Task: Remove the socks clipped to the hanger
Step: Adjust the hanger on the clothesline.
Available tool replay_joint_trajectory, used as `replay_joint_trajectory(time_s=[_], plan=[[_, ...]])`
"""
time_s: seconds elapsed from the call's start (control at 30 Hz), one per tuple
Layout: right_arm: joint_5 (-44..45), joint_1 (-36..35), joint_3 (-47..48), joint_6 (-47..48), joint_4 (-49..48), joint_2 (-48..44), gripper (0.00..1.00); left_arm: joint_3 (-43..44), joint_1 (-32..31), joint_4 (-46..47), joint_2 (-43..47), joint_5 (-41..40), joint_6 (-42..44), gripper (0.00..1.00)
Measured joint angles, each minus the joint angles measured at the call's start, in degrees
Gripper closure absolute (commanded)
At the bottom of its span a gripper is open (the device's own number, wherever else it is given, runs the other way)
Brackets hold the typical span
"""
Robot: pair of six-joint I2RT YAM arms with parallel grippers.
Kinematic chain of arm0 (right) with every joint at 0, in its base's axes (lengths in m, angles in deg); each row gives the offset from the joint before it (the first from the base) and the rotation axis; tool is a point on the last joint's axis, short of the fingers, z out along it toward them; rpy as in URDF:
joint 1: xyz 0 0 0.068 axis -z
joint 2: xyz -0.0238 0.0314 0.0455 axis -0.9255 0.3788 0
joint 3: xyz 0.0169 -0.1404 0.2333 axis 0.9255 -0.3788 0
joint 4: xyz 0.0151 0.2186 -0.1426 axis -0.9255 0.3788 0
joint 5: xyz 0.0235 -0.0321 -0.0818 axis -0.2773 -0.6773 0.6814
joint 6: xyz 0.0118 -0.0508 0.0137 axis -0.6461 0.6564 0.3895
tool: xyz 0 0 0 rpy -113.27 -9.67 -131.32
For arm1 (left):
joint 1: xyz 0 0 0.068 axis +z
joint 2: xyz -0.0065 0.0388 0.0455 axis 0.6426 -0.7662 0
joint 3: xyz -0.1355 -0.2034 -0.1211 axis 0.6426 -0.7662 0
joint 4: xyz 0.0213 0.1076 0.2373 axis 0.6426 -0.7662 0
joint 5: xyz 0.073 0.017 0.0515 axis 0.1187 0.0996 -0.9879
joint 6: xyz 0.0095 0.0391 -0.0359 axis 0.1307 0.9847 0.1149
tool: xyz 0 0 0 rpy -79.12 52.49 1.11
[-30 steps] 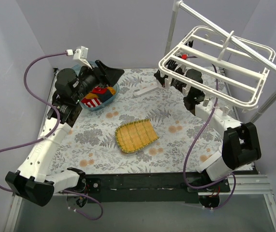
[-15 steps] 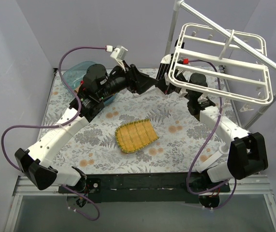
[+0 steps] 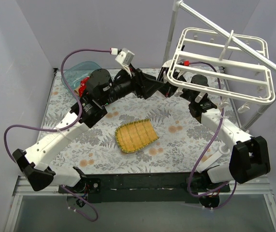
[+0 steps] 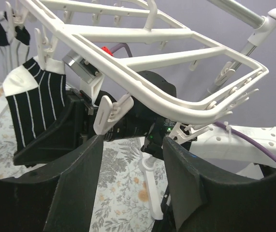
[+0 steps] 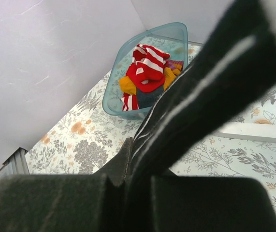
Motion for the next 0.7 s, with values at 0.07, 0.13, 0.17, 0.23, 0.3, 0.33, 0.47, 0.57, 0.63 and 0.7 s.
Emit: replay_joint_trajectory(time_s=[0.07,0.13,0.17,0.23,0.3,0.33,0.47,0.57,0.63,0.7], plan=[[-0.2,0.0,0.0,0.0,0.2,0.0,0.99,0.0,0.0,-1.1,1.3,-0.6,1.6,0.56],[-0.4,0.0,0.0,0.0,0.2,0.0,0.99,0.3,0.0,-2.6,2.4,-0.7,3.7,0.65],[-0.5,0.0,0.0,0.0,0.3,0.0,0.99,0.9,0.0,-3.7,2.6,-0.5,4.8,0.65],[-0.6,0.0,0.0,0.0,0.4,0.0,0.99,3.8,0.0,-6.6,1.8,0.2,7.7,0.69],[-0.8,0.0,0.0,0.0,0.5,0.0,0.99,7.9,0.0,-9.2,0.0,1.7,10.7,0.74],[-0.8,0.0,0.0,0.1,0.5,0.0,0.99,10.1,0.0,-10.8,-1.2,2.4,12.3,0.76],[-1.0,0.0,0.0,0.1,0.8,0.0,0.99,16.7,0.0,-15.5,-5.8,3.5,17.7,0.91],[-1.0,0.0,0.0,0.2,1.6,-0.1,0.99,20.6,0.0,-19.6,-9.3,3.1,21.1,0.96],[-1.0,0.0,0.0,0.2,1.9,-0.1,0.99,23.1,0.0,-21.7,-11.6,2.9,22.7,0.96],[-1.0,0.0,0.0,0.3,2.2,-0.1,0.99,24.6,0.0,-23.0,-13.1,3.2,23.5,0.96]])
